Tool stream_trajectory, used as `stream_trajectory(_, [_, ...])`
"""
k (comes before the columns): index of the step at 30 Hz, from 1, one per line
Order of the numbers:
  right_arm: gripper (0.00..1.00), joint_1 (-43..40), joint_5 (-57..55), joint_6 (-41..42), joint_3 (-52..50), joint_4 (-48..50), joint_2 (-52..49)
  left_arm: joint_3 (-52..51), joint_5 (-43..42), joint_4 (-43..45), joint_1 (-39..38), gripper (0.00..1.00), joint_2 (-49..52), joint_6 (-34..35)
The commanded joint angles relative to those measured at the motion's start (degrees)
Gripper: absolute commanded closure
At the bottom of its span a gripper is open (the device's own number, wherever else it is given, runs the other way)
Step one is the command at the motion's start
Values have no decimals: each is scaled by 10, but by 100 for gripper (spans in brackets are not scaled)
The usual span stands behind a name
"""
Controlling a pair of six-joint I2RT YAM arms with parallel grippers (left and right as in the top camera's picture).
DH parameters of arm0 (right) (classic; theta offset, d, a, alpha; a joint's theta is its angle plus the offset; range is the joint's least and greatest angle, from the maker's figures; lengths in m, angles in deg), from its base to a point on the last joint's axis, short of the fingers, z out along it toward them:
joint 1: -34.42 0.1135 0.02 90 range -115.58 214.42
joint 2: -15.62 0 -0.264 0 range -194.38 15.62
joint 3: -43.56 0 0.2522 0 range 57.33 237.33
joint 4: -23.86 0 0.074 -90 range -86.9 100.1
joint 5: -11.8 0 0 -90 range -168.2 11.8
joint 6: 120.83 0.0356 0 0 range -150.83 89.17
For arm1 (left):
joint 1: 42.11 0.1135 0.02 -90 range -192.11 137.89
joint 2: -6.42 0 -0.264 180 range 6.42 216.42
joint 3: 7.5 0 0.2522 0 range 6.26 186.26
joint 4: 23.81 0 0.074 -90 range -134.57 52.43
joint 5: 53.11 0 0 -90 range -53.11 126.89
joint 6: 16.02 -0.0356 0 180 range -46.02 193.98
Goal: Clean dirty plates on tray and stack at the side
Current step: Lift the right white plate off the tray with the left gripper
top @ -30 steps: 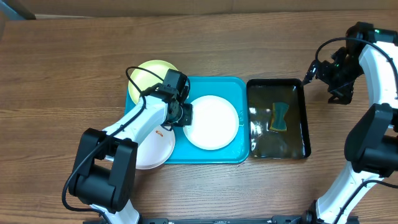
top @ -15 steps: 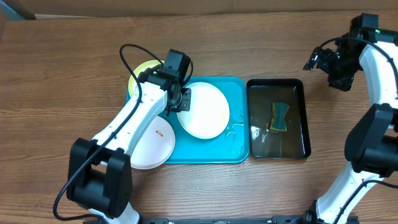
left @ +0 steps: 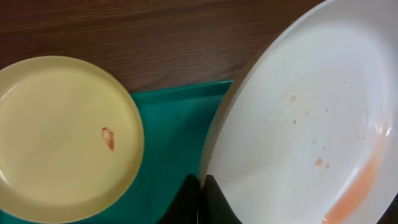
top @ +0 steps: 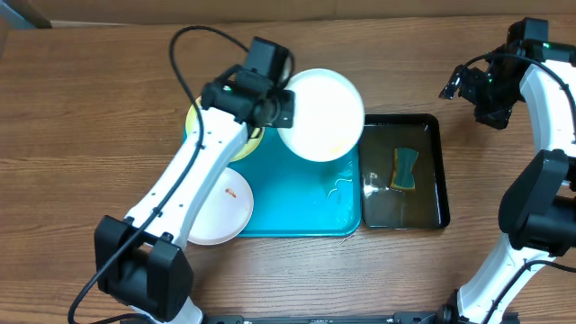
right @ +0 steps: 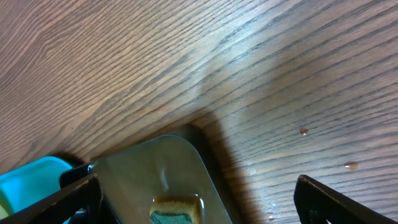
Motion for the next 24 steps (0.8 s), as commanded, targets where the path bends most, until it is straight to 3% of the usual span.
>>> stream_trajectory(1, [0, -2, 3, 2, 9, 2, 17, 14, 21, 30, -55, 96, -19, 5])
stream_trajectory(6, [0, -2, 3, 2, 9, 2, 17, 14, 110, 68, -129, 96, -19, 3])
stream_trajectory(13, [0, -2, 3, 2, 9, 2, 17, 14, 305, 92, -234, 96, -15, -45])
stream_trajectory(24, [0, -2, 3, 2, 9, 2, 17, 14, 532, 166, -364, 96, 5, -210])
